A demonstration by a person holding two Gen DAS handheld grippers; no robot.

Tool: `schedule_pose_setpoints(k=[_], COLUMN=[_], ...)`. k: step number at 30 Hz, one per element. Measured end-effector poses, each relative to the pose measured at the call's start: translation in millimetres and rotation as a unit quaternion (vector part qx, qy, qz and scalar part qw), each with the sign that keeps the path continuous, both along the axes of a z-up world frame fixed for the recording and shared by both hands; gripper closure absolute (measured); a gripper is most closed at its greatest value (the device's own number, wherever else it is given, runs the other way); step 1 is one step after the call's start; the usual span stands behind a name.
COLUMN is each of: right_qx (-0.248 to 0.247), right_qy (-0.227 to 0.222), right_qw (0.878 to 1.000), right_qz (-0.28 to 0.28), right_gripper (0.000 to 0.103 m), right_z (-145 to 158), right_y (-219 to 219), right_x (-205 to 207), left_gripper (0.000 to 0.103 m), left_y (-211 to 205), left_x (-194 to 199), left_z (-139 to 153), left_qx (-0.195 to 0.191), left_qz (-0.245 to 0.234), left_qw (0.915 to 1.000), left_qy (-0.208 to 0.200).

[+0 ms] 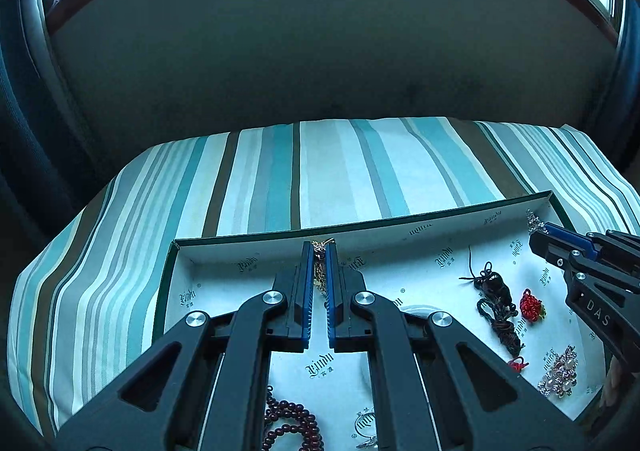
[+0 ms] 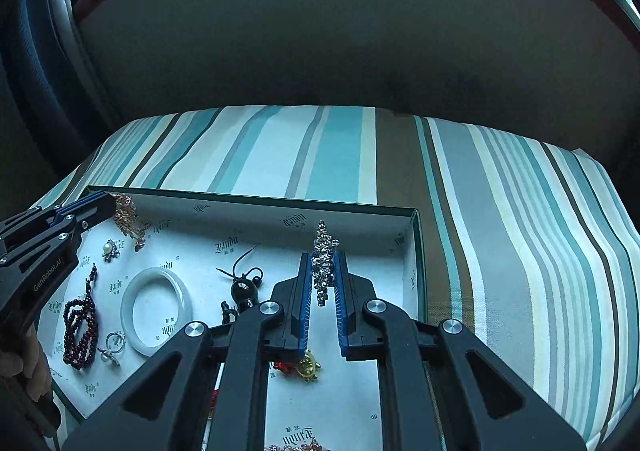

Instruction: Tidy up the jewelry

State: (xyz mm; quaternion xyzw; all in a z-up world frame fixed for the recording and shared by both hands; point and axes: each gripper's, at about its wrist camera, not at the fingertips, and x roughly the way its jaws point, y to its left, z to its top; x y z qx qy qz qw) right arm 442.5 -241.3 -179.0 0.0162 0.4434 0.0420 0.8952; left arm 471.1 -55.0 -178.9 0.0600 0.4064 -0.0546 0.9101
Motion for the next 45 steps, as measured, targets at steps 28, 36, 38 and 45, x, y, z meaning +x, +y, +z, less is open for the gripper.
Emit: schedule_pose_setpoints(k=[28,36,38,45], right_qx=[-0.004,-0.005,-0.010,-0.007], right_qy=[-0.007,-0.036,-0.046,-0.069], right_qw=[1.000,0.999,0.999,0.997], right_qz=[-0.013,-0.024,-0.027,-0.042], right_gripper=[0.046,0.030,0.025,0.024], right_z=[-0.4,8.5,11.3,27.8], right_y=[-1.9,-4.5,-4.3,-5.1], right_x=[-1.1,-9.7,-13.5,-37.7], left_gripper=[0.027,0.011,0.010,0.010], left_y=[-2.8,-3.5,-3.9,1.8], left_x=[-2.5,-12.5,-15.8,-39.2], left_z=[-5.5,3.8,6.3,16.8], left_qx=[0.007,0.013,0.021,0.005], left_qz=[0.002,0.013,0.019,0.029], left_qw=[0.9999,0.9994,0.9988,0.9986], left_qy=[-0.008,-0.028,-0.039,-0.043])
